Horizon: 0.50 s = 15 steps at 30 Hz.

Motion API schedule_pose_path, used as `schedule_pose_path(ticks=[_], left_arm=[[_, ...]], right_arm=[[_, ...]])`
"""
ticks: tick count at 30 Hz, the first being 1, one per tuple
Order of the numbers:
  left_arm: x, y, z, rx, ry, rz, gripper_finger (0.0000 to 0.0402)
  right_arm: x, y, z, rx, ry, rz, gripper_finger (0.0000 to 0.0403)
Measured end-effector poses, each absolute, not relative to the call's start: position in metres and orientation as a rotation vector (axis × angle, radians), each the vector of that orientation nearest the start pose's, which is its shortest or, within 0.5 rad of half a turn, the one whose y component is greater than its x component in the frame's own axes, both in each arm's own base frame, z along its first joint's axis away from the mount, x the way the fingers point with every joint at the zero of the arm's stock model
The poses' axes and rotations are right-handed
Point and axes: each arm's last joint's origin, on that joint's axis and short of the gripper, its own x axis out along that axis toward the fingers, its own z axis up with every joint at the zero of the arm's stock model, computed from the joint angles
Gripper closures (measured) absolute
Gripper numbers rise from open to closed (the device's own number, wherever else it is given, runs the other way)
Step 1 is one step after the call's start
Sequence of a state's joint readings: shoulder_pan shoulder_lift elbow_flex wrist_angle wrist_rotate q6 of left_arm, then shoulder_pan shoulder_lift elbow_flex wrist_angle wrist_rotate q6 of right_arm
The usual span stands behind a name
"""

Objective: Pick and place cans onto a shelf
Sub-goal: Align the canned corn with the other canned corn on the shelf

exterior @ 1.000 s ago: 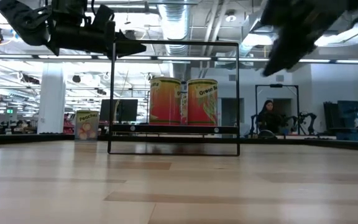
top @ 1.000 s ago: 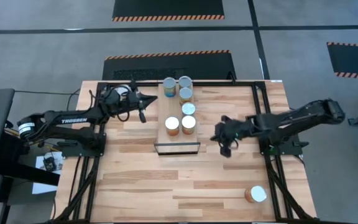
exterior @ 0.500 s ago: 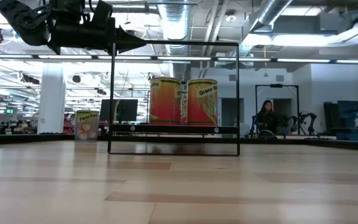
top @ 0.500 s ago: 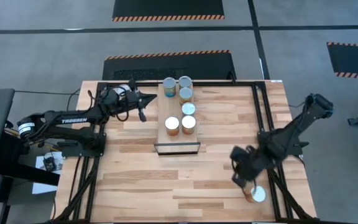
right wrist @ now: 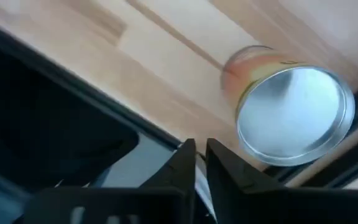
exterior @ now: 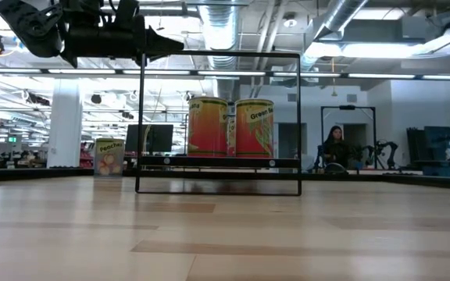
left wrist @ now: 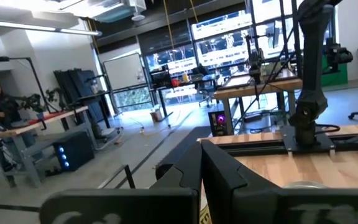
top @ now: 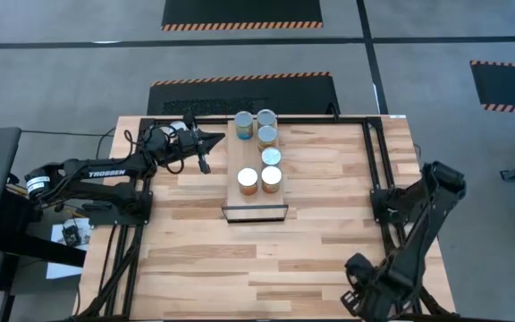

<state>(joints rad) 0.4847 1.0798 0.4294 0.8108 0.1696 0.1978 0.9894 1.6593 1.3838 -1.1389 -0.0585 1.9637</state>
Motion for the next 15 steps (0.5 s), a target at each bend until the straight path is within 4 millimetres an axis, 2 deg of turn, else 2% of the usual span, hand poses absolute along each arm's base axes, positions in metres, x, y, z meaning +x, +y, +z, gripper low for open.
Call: schedule_pose_path(ticks=[9,15], left_arm=[[0.199,0.099,0.251,0.226,-0.122,0.327,0.0401],[0.199,0.099,0.250,0.219,-0.117,0.326,0.0401]], right_arm=[[0.182,0.250,0.243,0.771,1.602,-0.754,0.0282],[0.186,0.244,0.243,0.782,1.597,-0.817,0.0260]])
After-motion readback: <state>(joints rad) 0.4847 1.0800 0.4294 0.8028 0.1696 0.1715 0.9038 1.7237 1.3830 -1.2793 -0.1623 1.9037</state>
